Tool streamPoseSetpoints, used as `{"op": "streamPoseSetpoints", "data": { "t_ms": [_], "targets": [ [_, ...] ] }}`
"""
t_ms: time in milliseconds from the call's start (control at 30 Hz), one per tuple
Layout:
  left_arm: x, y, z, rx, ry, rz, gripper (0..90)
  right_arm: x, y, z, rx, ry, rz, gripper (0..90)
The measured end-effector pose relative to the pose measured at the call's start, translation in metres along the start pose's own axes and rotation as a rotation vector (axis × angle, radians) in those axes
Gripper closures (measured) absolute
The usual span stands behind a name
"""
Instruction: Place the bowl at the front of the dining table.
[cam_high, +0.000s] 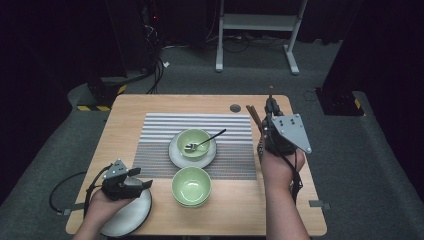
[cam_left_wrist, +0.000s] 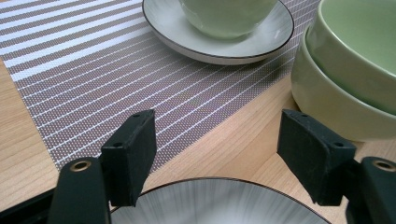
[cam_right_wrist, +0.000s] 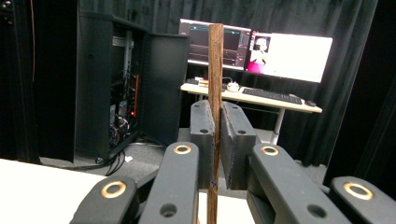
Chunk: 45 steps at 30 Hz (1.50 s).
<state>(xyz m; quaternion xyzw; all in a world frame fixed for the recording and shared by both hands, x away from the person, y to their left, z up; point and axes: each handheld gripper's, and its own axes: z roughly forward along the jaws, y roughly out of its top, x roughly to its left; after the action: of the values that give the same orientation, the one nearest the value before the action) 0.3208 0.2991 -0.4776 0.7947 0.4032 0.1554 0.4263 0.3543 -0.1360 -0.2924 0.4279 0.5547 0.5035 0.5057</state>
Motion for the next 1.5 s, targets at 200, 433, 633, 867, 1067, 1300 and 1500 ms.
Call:
{"op": "streamPoseSetpoints", "data": {
  "t_ms": [200, 433, 633, 867, 1067, 1300, 1500],
  "targets": [
    [0.001, 0.000, -0.001, 0.000, -0.003, -0.003, 28.6, 0.007, 0.001, 0.001, -0.003, 0.025, 0.002, 84.2],
    [0.000, 0.000, -0.001, -0.008, 0.000, -0.003, 28.6, 0.015, -0.003, -0.001, -0.003, 0.054, 0.024, 84.2],
    [-0.001, 0.001, -0.002, -0.022, 0.012, 0.000, 27.6, 0.023, -0.007, -0.004, -0.006, 0.079, 0.025, 84.2],
    [-0.003, 0.002, -0.002, -0.037, 0.015, 0.003, 26.6, 0.031, -0.011, -0.008, -0.006, 0.111, 0.041, 84.2],
    [-0.005, 0.002, -0.002, -0.048, 0.011, 0.004, 25.9, 0.041, -0.014, -0.012, -0.010, 0.142, 0.045, 84.2],
    [-0.008, 0.004, -0.001, -0.054, 0.008, 0.009, 25.6, 0.049, -0.017, -0.015, -0.021, 0.179, 0.061, 84.2],
    [-0.010, 0.005, -0.002, -0.068, 0.018, 0.022, 25.6, 0.056, -0.022, -0.015, -0.026, 0.206, 0.064, 84.2]
  ]
}}
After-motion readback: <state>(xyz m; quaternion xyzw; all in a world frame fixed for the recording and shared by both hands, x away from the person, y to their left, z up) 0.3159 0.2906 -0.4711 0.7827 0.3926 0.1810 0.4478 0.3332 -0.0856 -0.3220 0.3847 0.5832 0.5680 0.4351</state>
